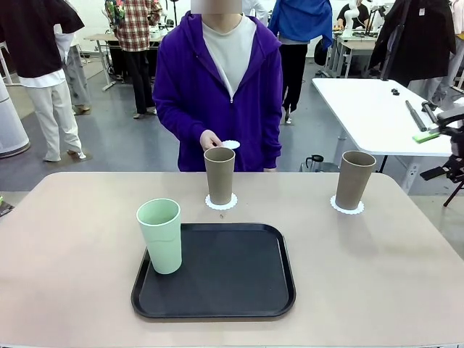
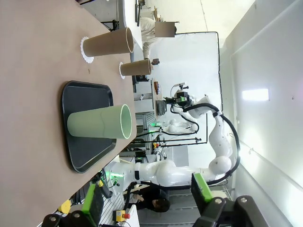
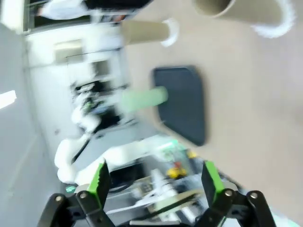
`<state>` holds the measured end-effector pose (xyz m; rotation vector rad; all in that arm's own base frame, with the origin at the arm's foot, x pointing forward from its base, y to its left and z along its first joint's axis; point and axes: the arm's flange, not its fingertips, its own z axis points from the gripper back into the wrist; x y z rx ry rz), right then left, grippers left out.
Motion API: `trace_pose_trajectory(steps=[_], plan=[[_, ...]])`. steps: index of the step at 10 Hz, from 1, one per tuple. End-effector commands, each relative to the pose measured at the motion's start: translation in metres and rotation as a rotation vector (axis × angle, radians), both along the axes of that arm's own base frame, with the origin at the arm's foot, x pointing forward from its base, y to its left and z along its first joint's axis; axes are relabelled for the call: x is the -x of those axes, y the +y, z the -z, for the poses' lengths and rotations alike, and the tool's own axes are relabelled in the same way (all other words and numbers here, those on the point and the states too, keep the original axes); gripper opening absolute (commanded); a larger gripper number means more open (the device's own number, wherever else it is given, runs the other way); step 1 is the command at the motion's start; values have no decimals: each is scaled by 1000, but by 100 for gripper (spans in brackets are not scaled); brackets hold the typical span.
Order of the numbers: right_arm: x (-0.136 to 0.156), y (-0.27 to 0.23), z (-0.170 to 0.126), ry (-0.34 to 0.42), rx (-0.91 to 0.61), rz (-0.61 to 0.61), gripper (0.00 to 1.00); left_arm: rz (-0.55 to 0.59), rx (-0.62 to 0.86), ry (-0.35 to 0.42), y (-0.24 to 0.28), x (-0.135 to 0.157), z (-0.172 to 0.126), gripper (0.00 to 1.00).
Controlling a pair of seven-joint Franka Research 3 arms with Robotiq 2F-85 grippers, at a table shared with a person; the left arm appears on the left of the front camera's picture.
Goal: Place coasters on the table and set cups on them.
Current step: Take one Reusable plastic cup from the Flat Tray and place it on a coaster set by the human.
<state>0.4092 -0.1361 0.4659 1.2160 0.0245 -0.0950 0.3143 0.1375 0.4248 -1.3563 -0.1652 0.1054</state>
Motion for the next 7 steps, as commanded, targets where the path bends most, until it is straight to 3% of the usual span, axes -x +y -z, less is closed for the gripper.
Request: trace_pose_trajectory(steps=[1, 3, 7], plan=[[1, -1, 22, 33, -277, 8, 100, -5, 10, -10, -1, 0, -2, 100], [28, 3, 45, 44, -296, 125, 100, -5, 10, -10, -1, 0, -2, 100], [66, 6, 50, 49, -222, 158, 100, -5, 10, -10, -1, 0, -2, 100]])
